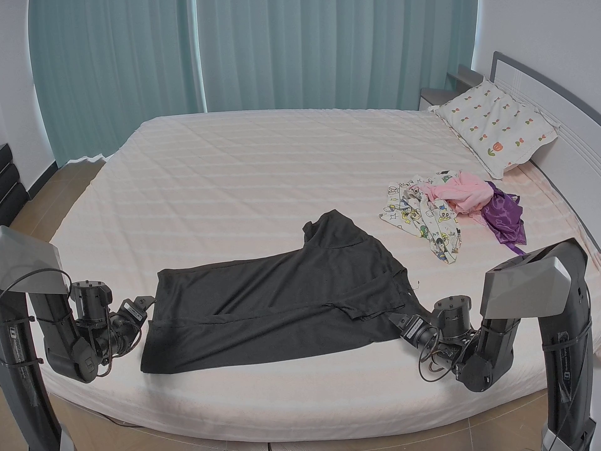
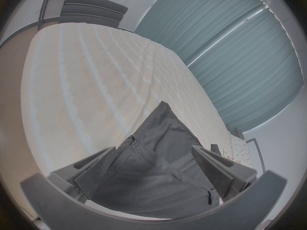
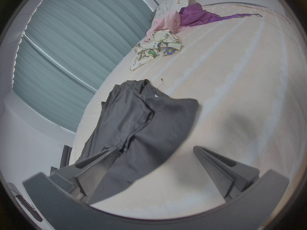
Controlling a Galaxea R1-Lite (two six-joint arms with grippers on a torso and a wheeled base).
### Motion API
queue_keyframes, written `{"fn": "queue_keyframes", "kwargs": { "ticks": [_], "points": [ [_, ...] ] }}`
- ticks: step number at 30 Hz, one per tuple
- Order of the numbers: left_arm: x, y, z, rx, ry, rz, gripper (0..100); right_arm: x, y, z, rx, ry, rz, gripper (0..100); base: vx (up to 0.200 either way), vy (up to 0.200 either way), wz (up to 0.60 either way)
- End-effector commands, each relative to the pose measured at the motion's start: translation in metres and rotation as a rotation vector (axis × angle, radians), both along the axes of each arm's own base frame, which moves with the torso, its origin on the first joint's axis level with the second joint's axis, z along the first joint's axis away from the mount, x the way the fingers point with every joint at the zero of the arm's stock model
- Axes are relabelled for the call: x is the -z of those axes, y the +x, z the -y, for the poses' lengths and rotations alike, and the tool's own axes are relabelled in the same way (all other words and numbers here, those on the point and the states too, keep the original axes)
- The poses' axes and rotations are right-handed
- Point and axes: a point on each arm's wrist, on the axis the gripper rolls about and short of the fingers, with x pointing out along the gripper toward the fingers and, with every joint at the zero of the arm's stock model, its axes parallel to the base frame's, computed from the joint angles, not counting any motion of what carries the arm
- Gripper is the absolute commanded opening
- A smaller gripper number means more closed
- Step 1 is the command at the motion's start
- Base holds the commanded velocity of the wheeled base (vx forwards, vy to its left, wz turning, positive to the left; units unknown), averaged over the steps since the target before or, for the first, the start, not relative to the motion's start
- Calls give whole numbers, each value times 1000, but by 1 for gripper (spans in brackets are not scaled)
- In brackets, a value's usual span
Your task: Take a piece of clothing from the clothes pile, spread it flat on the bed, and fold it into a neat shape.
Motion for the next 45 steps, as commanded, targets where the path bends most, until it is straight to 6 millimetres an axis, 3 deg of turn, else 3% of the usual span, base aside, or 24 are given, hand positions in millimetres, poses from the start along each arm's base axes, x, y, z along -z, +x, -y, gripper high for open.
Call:
{"fn": "queue_keyframes", "kwargs": {
  "ticks": [1,13,14,22,27,33,37,45],
  "points": [
    [-1,1,-1,-2,-1,5,100,11,20,-3,8,3,33,100,0,0,0],
    [0,1,-2,-8,0,5,100,9,59,-8,66,-30,13,100,0,0,0],
    [0,1,-2,-8,0,5,100,9,60,-9,71,-31,14,0,0,0,0],
    [0,1,-2,-8,0,3,100,11,54,-9,98,-63,2,0,0,0,0],
    [1,0,-2,-5,3,-1,100,8,37,-8,86,-73,-28,0,0,0,0],
    [1,-1,-2,-3,17,15,100,-8,20,-3,80,-71,-27,0,0,0,0],
    [1,-11,0,45,72,4,100,-18,10,1,81,-70,-21,0,0,0,0],
    [9,-47,10,223,158,-124,100,-14,-5,5,73,-75,-47,0,0,0,0]
  ]
}}
